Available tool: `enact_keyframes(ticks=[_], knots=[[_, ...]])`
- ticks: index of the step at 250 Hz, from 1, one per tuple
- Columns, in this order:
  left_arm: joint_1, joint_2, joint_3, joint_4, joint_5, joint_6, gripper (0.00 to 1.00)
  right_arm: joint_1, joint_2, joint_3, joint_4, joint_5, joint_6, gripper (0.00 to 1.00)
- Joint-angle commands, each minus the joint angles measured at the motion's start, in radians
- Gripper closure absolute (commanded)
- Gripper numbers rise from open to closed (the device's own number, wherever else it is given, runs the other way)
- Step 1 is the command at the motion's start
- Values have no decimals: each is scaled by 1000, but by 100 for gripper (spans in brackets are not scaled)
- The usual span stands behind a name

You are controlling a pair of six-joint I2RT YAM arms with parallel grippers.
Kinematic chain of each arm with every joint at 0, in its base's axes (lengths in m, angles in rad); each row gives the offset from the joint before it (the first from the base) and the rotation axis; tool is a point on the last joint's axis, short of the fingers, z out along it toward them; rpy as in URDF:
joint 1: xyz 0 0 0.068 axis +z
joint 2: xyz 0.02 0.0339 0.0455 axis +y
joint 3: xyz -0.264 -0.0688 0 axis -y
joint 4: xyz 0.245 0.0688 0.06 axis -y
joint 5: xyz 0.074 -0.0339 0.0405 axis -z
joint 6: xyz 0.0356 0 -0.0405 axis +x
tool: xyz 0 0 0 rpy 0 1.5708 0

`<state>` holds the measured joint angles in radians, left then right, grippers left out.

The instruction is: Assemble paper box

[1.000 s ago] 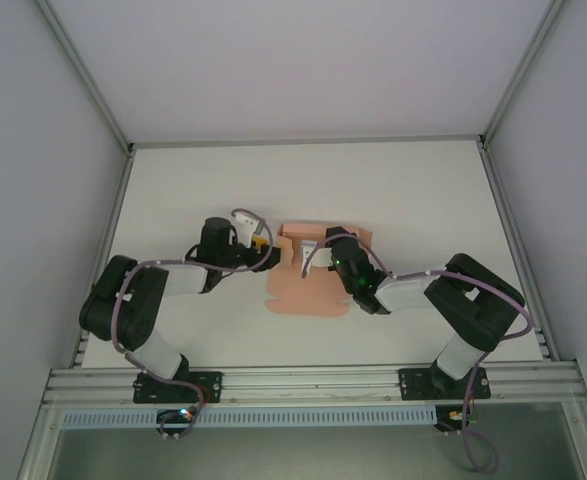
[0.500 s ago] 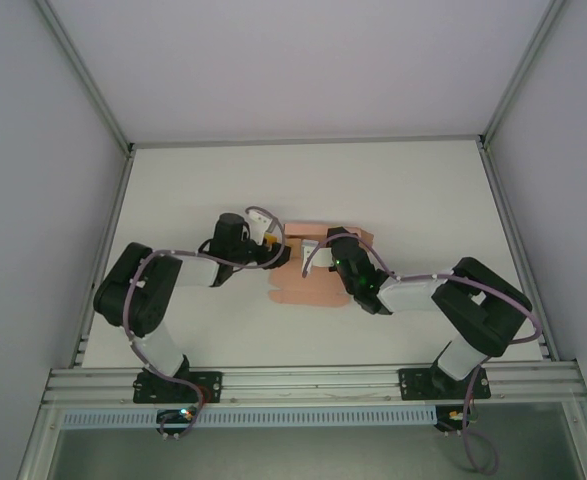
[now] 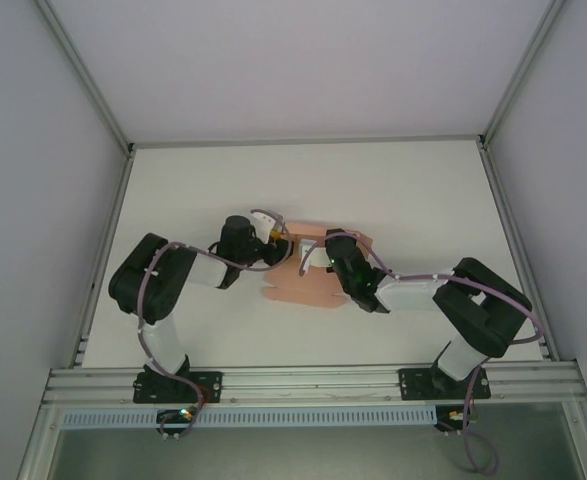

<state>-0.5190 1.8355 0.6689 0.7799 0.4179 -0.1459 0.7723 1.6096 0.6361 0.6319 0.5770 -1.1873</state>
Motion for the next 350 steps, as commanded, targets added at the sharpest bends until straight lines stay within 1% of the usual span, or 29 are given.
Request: enact_keyframes(ticks=[1,11,17,45,60,77,108,148,188,213,220,231,253,279,303,350], knots=[[-2,6,34,60,-93,-8,70,19,-7,1,-97,-60,34,100],[-14,1,32,44,-149,7,78,14,-7,4,-100,-57,39,100],[-23,-2,28,36,-186,17,82,19,-7,6,-102,-53,45,100],[-76,-5,29,4,-464,27,100,21,-8,28,-137,-42,106,100],[-95,7,60,-61,-596,2,100,29,-10,45,-183,-36,148,100],[-107,29,77,-100,-685,-22,100,37,-4,59,-220,-24,186,100],[-122,43,67,-93,-791,-91,100,52,20,76,-257,17,236,100],[-138,67,80,-105,-867,-143,100,67,34,80,-279,35,296,100],[-142,81,105,-140,-876,-156,100,67,23,77,-276,31,322,100],[-139,71,99,-149,-849,-170,100,68,14,73,-275,26,324,100],[-136,65,93,-138,-816,-157,100,67,12,71,-277,22,323,100],[-132,51,78,-119,-778,-147,84,68,9,69,-272,22,321,100],[-128,22,62,-115,-718,-120,62,66,2,62,-270,12,314,100],[-123,0,59,-130,-689,-104,58,67,2,63,-272,3,307,100],[-121,-14,43,-102,-668,-105,57,67,6,65,-264,3,300,100],[-109,-21,40,-87,-687,-106,44,66,1,63,-266,-9,304,100]])
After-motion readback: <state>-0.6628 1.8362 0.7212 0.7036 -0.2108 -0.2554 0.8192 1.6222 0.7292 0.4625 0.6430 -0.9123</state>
